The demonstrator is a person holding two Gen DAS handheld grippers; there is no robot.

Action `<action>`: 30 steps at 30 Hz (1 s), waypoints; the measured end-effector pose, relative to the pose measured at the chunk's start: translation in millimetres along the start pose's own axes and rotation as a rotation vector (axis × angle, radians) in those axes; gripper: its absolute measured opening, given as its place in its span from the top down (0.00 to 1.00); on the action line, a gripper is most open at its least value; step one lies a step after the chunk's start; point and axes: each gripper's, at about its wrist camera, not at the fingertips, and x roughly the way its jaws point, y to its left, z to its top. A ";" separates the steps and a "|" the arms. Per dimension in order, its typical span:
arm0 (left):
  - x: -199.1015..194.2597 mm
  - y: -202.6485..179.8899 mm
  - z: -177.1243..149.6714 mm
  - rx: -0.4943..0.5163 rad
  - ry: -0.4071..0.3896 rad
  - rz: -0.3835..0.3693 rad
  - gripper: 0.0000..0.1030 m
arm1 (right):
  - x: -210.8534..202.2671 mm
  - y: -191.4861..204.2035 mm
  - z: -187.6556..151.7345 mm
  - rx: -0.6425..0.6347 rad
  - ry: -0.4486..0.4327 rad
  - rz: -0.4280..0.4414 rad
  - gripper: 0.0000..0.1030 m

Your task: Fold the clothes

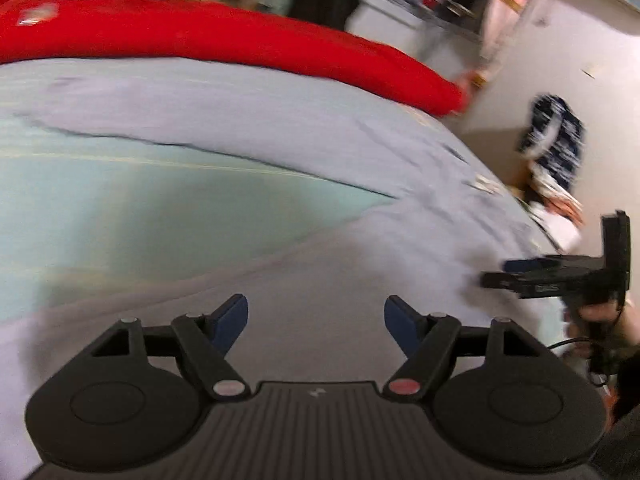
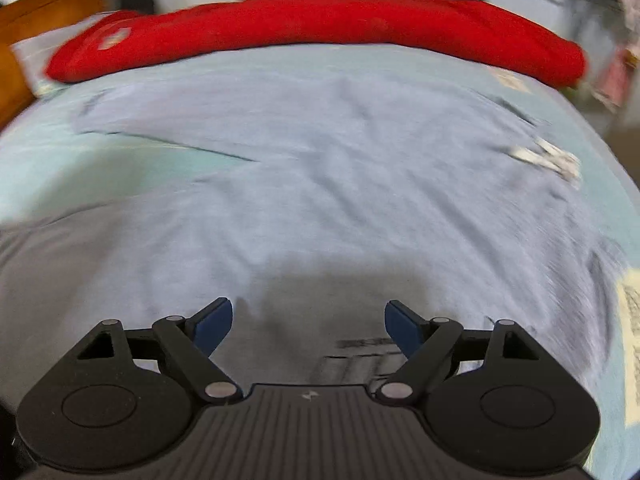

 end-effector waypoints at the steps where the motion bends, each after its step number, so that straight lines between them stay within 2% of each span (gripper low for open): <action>1: 14.3 -8.1 6.5 0.032 0.013 -0.040 0.27 | -4.3 0.7 0.2 0.009 -0.018 0.003 0.16; 5: 64.0 -35.9 21.2 0.091 0.075 -0.154 0.27 | -21.1 2.9 -6.6 0.044 -0.067 0.016 0.16; 7: 85.3 -43.6 20.6 0.118 0.086 -0.150 0.26 | -28.8 -2.3 -17.3 0.061 -0.066 -0.009 0.15; 9: 107.3 -37.4 20.9 0.082 0.106 -0.063 0.27 | -37.6 -9.7 -29.1 0.079 -0.058 -0.040 0.13; 12: 105.2 -24.2 23.2 -0.032 0.070 -0.050 0.27 | -46.1 -31.0 -41.6 0.124 -0.043 -0.089 0.11; 15: 91.8 -35.1 27.3 -0.014 0.048 -0.021 0.27 | -53.3 -51.7 -46.4 0.165 -0.063 -0.111 0.11; 20: 72.7 -53.8 26.7 -0.002 -0.002 0.021 0.23 | -50.7 -90.0 -22.8 0.133 -0.151 -0.107 0.06; 23: 68.2 -62.8 23.1 -0.041 -0.014 0.098 0.23 | -34.9 -120.1 -1.1 0.120 -0.181 -0.065 0.05; 27: 67.2 -74.0 18.9 -0.084 -0.008 0.156 0.22 | 3.3 -159.2 14.8 0.175 -0.123 0.027 0.05; 30: 72.4 -84.6 21.4 -0.110 -0.015 0.202 0.22 | 21.2 -179.3 -3.2 0.210 -0.035 0.054 0.05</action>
